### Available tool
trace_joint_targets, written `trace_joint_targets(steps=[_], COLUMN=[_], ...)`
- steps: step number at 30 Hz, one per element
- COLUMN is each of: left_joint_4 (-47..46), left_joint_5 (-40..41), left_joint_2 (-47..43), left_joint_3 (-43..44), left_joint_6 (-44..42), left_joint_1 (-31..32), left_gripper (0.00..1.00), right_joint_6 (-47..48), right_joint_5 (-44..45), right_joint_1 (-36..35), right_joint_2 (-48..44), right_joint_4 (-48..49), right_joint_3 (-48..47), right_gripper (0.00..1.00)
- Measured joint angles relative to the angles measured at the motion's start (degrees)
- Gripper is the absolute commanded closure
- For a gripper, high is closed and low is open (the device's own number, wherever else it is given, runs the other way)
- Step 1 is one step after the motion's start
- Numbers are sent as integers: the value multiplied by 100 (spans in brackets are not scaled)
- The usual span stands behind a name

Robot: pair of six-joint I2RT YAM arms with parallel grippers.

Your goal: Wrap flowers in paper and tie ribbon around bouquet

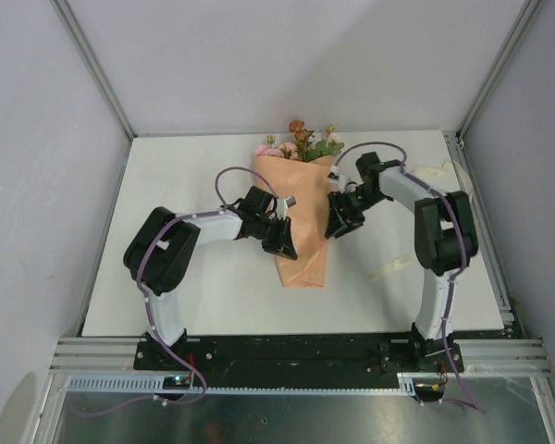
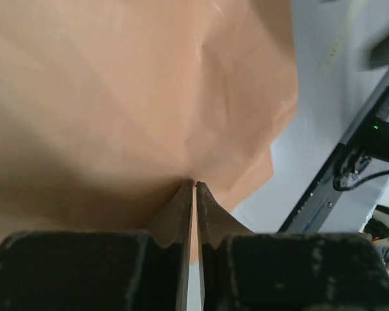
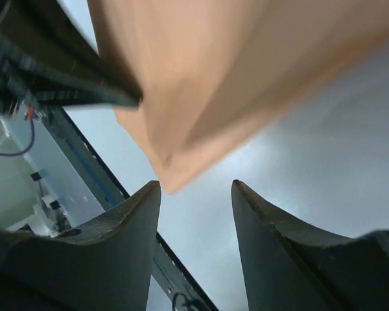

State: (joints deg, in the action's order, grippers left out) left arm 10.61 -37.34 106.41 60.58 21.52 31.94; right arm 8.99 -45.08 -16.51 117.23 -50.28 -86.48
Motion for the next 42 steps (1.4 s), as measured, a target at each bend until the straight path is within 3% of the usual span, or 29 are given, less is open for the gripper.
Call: trace_joint_targets(steps=[10, 15, 20, 23, 27, 30, 32, 34, 36, 39, 42], left_joint_4=[-103, -114, -111, -109, -109, -109, -107, -109, -107, -109, -107], left_joint_5=[291, 356, 398, 413, 417, 417, 420, 420, 420, 420, 417], left_joint_2=[251, 251, 254, 258, 299, 310, 310, 310, 310, 310, 310], left_joint_3=[44, 72, 72, 79, 127, 146, 146, 146, 146, 146, 146], left_joint_6=[122, 149, 151, 151, 153, 153, 153, 155, 157, 157, 160], left_joint_1=[20, 42, 55, 57, 57, 57, 55, 50, 37, 26, 24], left_gripper=[91, 91, 91, 91, 91, 91, 92, 93, 93, 94, 94], right_joint_6=[2717, 3803, 4332, 4489, 4546, 4513, 4413, 4221, 3899, 3331, 2623], right_joint_5=[1884, 2798, 3276, 3602, 4024, 4168, 4138, 3818, 3158, 2127, 1290], right_joint_1=[931, 951, 935, 857, 636, 302, -66, -525, -1075, -1421, -988], right_joint_2=[-2802, -2903, -2581, -2400, -2330, -2326, -2343, -2404, -2511, -2677, -2715], right_joint_4=[-540, -378, 39, 426, 758, 723, 656, 503, 269, -94, -262], right_joint_3=[2159, 3036, 3226, 3283, 3314, 3316, 3318, 3338, 3388, 3366, 3110], right_gripper=[26, 23, 26, 41, 85, 98, 81, 54, 39, 31, 30])
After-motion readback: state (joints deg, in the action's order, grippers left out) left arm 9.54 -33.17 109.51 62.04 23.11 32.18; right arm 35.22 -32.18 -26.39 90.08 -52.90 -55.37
